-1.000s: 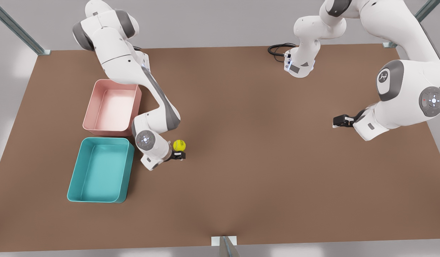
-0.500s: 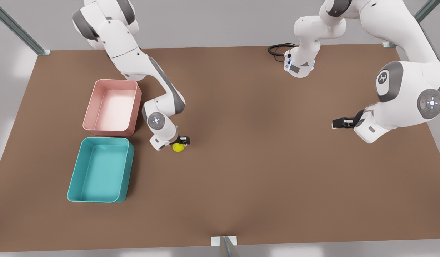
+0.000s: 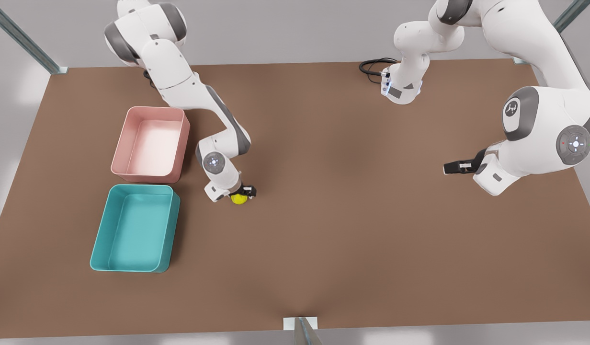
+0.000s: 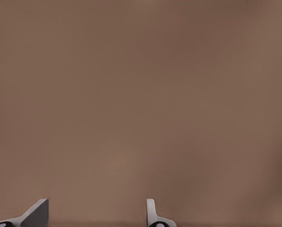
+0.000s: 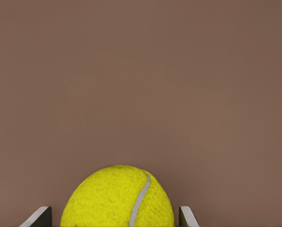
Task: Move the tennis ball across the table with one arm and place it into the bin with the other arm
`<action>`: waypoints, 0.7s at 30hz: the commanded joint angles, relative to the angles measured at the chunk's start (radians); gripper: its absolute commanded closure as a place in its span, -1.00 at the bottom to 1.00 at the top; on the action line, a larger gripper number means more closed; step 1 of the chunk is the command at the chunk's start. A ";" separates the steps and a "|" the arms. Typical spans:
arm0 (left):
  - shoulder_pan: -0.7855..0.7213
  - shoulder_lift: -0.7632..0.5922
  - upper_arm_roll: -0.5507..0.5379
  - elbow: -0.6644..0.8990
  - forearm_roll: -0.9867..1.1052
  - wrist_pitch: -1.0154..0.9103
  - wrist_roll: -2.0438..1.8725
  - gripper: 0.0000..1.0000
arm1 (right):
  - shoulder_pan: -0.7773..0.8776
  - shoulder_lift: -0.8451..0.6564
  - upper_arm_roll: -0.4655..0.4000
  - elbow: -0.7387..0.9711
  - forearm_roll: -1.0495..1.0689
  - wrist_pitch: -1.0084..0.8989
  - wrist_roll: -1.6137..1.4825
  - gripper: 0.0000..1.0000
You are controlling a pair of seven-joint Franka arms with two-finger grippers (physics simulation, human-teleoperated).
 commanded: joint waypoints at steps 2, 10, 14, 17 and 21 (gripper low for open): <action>0.000 -0.001 0.000 0.000 0.000 -0.004 -0.042 -1.00 | 0.003 0.017 0.000 0.002 -0.001 0.039 0.025 -1.00; 0.003 -0.001 0.000 0.000 0.000 -0.004 -0.042 -1.00 | -0.007 0.023 0.000 0.004 -0.001 0.037 -0.013 -0.26; 0.006 -0.001 0.000 0.000 0.000 -0.004 -0.040 -1.00 | -0.016 0.003 0.002 0.011 0.004 0.037 -0.013 -0.03; 0.008 -0.001 0.000 0.000 0.000 -0.004 -0.040 -1.00 | -0.066 -0.029 0.002 0.071 0.002 0.013 -0.039 -0.03; 0.008 -0.001 0.000 0.002 0.000 -0.005 -0.039 -1.00 | -0.243 -0.068 -0.011 0.293 -0.015 -0.312 -0.424 -0.03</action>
